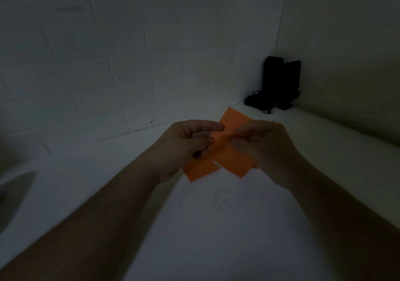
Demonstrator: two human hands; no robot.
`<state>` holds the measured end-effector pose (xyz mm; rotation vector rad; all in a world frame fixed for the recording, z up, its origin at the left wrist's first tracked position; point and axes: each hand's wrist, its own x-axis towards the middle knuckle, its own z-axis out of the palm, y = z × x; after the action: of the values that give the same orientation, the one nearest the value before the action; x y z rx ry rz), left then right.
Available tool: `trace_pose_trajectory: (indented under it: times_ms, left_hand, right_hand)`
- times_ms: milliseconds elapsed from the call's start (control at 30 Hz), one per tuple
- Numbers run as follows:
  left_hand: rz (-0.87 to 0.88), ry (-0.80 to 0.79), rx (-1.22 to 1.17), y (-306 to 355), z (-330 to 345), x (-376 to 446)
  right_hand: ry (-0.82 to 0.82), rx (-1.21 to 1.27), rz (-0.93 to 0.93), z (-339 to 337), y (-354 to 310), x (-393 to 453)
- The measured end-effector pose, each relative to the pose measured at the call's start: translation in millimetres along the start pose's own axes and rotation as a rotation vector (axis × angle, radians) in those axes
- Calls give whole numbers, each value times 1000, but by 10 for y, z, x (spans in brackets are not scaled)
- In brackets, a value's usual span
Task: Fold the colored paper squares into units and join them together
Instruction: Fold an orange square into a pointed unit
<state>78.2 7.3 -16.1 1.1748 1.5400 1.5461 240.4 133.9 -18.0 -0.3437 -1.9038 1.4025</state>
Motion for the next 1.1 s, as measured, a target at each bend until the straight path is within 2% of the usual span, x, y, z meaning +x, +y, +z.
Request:
trace_pose_trajectory:
  times_ms: [300,433,600,700,800,867,967,1100]
  left_hand:
    - [-23,7,-210,46,15,0]
    - [-27,80,-243,19,61,21]
    - [132,177,-131,-40,219,2]
    - [214,293,-120,-37,259,23]
    - [260,317,-153,-22,232,32]
    - [271,310,-175,-16,199,31]
    - [268,320,-199,-8,159,31]
    - [254,323,-104,11,128,11]
  right_hand:
    - [202,-101,15,-43,86,60]
    - [308,59,20,9,42,65]
    - [303,235,24,65,20,50]
    - [277,358,111,83,12,55]
    - [203,440,185,88,27,61]
    - [167,391,208,97,53,53]
    - [120,184,181,115,73,37]
    - [204,-96,141,35,61,54]
